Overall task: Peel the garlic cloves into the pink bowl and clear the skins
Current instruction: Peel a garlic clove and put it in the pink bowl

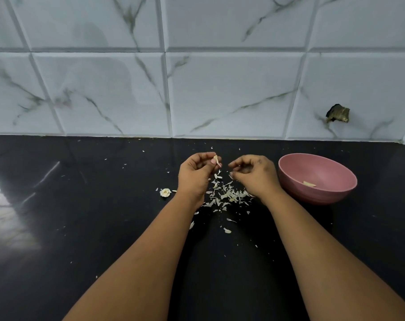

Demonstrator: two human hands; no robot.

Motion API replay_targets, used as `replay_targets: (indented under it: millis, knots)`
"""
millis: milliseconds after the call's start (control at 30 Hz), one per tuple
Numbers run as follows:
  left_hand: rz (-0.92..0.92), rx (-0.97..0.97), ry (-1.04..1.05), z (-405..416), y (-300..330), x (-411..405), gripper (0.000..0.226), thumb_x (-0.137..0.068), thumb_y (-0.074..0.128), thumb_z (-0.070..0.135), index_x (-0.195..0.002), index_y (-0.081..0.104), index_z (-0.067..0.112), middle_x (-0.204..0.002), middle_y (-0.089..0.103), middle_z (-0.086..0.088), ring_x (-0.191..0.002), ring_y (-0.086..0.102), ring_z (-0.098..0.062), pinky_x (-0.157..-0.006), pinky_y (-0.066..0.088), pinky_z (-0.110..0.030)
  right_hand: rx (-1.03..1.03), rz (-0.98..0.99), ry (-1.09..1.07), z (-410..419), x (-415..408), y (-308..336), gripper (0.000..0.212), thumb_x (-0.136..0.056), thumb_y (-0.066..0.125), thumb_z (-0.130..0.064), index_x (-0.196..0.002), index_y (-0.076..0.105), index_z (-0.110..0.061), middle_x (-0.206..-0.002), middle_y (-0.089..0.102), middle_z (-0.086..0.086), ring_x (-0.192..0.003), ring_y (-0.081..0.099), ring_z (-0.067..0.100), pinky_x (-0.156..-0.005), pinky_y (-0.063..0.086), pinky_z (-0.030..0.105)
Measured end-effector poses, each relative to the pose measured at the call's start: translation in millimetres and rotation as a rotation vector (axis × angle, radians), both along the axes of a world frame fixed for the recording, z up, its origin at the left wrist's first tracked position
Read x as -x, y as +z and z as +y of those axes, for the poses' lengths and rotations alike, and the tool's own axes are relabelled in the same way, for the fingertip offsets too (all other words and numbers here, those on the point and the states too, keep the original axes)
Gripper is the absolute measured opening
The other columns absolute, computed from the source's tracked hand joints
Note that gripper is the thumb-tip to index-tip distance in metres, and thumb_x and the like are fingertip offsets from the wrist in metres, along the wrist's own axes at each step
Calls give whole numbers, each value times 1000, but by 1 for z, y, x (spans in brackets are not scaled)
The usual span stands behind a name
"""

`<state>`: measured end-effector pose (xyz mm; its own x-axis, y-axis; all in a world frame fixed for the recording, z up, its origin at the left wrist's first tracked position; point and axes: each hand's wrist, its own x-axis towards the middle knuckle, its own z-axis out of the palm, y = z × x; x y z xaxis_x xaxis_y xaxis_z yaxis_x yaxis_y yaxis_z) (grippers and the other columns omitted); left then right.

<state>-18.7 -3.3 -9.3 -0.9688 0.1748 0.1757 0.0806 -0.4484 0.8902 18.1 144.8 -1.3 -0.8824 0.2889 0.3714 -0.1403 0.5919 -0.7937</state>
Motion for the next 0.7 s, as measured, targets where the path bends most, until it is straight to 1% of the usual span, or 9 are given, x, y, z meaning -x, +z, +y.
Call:
replay_targets:
  millis: [100,267,333,400,467,533,600,667,700]
  knots:
    - [14,22,18,1,-1,0,12,-90,63,-4,-94,67,5,-84,73,-7,-74,68,-10,-73,57,-19,-53,-1,-15,0,0,4,26,-73,81,-4,-71,70,-27,-65,68,-7,-56,60,1,-55,47,7]
    - [6,81,55,0,-2,-1,12,-90,65,-2,-92,70,9,-80,70,-4,-72,66,-9,-72,55,-19,-68,-31,-2,0,0,2,18,-81,71,2,-86,74,-15,-67,63,-5,-57,55,3,-54,42,4]
    - [6,104,60,1,-2,-1,13,-90,65,-2,-92,70,10,-79,69,-4,-71,65,-9,-69,54,-18,-79,-14,-8,-1,1,2,26,-84,64,6,-101,73,-12,-77,61,-5,-67,58,4,-61,42,2]
    - [-3,126,68,2,-3,-1,13,-90,65,-1,-91,70,11,-80,69,-5,-72,64,-10,-67,53,-17,-96,16,0,-2,1,2,40,-86,54,13,-115,69,-12,-98,60,-5,-86,62,6,-69,43,0]
    - [-19,131,67,2,-2,-1,12,-90,66,0,-90,71,11,-80,69,-5,-73,63,-12,-66,52,-17,-130,66,-9,-3,1,3,40,-86,52,14,-109,70,-13,-109,59,-3,-90,63,6,-70,43,-2]
    - [-27,132,60,3,-2,-1,11,-89,66,-1,-90,71,10,-80,68,-6,-74,61,-13,-65,52,-17,-159,121,-45,-4,1,4,31,-84,56,11,-92,71,-16,-100,64,0,-78,63,4,-66,43,0]
    - [-26,146,56,2,-2,-1,12,-89,66,-2,-90,71,9,-81,68,-7,-71,61,-12,-62,51,-17,-140,140,-72,-3,2,3,30,-84,56,9,-85,70,-17,-88,68,0,-73,63,4,-70,49,7]
    - [-18,170,48,2,-2,-1,15,-88,65,-5,-93,71,7,-80,68,-6,-68,61,-10,-61,50,-17,-63,131,-54,-3,3,3,32,-89,49,8,-92,71,-14,-87,69,2,-79,68,10,-80,57,24]
    - [-15,172,37,2,-2,-1,16,-87,64,-7,-94,71,6,-79,68,-6,-68,61,-10,-61,50,-17,-26,127,-29,-4,4,2,29,-92,49,4,-98,71,-13,-90,70,2,-83,69,12,-84,57,29]
